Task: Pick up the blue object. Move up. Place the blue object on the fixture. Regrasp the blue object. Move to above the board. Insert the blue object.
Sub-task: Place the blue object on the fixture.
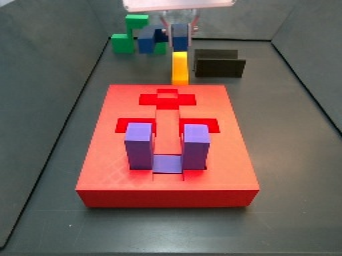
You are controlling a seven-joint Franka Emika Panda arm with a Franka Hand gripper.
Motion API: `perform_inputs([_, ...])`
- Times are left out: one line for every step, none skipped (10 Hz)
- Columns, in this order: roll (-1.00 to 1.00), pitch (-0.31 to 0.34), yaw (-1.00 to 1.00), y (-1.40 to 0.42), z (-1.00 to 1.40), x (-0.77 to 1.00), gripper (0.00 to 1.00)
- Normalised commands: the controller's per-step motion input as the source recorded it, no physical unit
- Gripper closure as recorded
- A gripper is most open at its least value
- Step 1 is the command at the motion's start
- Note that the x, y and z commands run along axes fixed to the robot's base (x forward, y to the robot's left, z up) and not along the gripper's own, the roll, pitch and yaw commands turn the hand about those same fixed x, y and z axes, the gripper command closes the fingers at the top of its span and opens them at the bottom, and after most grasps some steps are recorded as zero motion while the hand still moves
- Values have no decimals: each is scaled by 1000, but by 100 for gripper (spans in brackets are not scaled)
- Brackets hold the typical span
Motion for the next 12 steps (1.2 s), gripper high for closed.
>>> perform_inputs([-346, 269, -237, 157, 0, 894, 100])
perform_inputs([-454, 166, -237, 94, 0, 940, 100])
perform_inputs([-523, 111, -240, 54, 0, 960, 100])
perform_inputs([-580, 86, -249, 29, 23, 966, 100])
perform_inputs([-646, 49, -243, 6, 17, 974, 100])
perform_inputs([-683, 17, -229, 0, 20, 983, 100])
perform_inputs([-671, 9, -226, 0, 40, 986, 100])
perform_inputs([-649, 6, -217, 23, 69, 997, 100])
perform_inputs([-631, 6, -194, 54, 77, 983, 100])
perform_inputs([-614, 29, -163, 134, 177, 940, 100])
perform_inputs([-606, 131, -74, 220, 251, 877, 100])
perform_inputs([-560, 300, -11, 186, 231, 863, 100])
